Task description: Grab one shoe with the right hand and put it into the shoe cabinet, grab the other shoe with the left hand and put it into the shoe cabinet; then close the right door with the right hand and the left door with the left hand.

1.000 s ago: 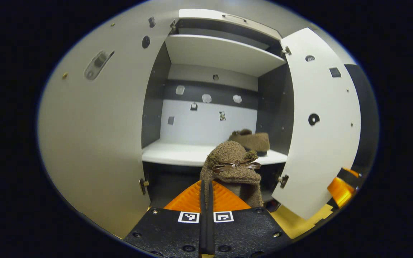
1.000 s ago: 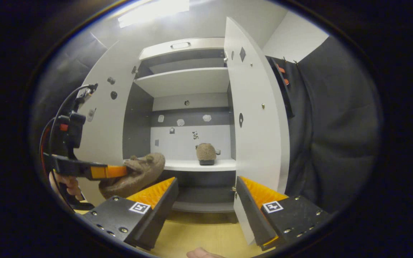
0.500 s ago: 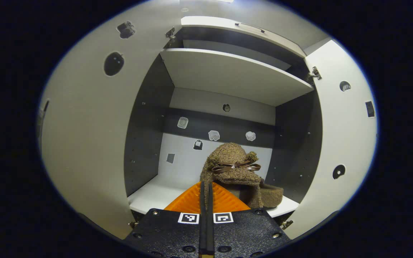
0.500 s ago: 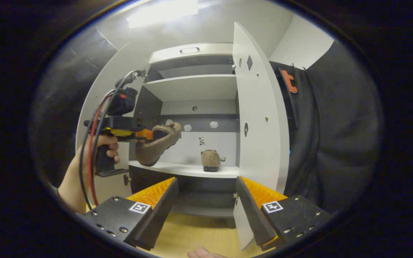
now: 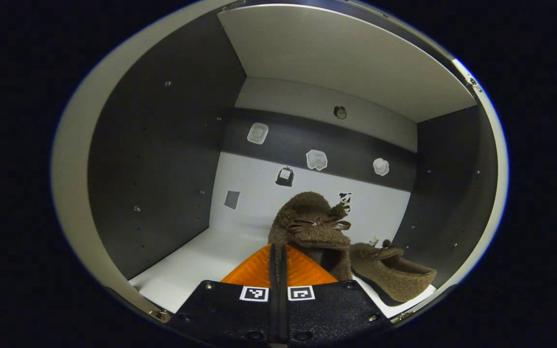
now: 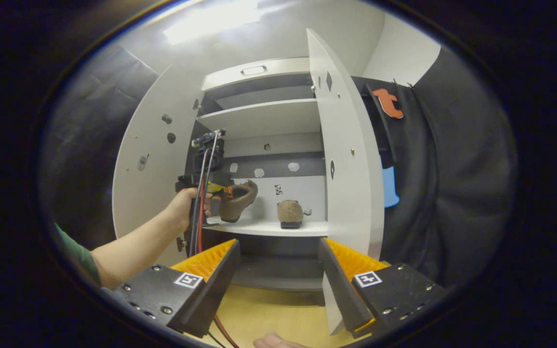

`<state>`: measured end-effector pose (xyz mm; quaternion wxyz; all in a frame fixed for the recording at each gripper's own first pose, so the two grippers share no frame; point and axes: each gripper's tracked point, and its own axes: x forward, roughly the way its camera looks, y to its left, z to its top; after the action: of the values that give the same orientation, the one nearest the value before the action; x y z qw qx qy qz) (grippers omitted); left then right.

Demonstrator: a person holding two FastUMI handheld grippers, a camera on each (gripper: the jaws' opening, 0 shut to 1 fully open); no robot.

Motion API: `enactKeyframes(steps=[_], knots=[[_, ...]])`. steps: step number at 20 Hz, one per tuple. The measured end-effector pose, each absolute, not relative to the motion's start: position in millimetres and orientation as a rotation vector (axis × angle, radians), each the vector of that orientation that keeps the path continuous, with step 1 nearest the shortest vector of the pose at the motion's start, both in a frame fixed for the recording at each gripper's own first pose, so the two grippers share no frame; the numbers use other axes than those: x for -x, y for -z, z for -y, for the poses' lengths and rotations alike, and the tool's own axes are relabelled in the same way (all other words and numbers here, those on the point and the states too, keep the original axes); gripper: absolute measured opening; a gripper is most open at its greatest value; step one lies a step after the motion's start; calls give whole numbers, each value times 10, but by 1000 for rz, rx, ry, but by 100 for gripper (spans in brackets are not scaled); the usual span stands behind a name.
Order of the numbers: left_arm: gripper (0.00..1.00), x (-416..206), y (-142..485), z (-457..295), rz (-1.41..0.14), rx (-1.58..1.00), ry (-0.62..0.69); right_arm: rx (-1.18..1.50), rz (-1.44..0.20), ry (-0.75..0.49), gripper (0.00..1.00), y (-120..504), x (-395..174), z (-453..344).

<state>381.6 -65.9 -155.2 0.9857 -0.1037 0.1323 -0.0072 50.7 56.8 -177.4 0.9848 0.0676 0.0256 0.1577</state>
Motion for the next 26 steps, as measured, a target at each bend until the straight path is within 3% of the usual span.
enactKeyframes(steps=[7, 10, 14, 26], knots=[[2, -3951, 1728, 654, -305, 171, 51, -126, -36, -308, 98, 1664, -425, -533], [14, -3935, 1618, 627, -296, 129, 64, -102, -22, -311, 98, 1613, -365, -587], [97, -3675, 1576, 625, -335, 88, 69, -105, -18, -294, 99, 1566, -284, -606], [96, -1989, 935, 452, -215, 108, 139, -130, -40, -196, 98, 1404, 119, -455]])
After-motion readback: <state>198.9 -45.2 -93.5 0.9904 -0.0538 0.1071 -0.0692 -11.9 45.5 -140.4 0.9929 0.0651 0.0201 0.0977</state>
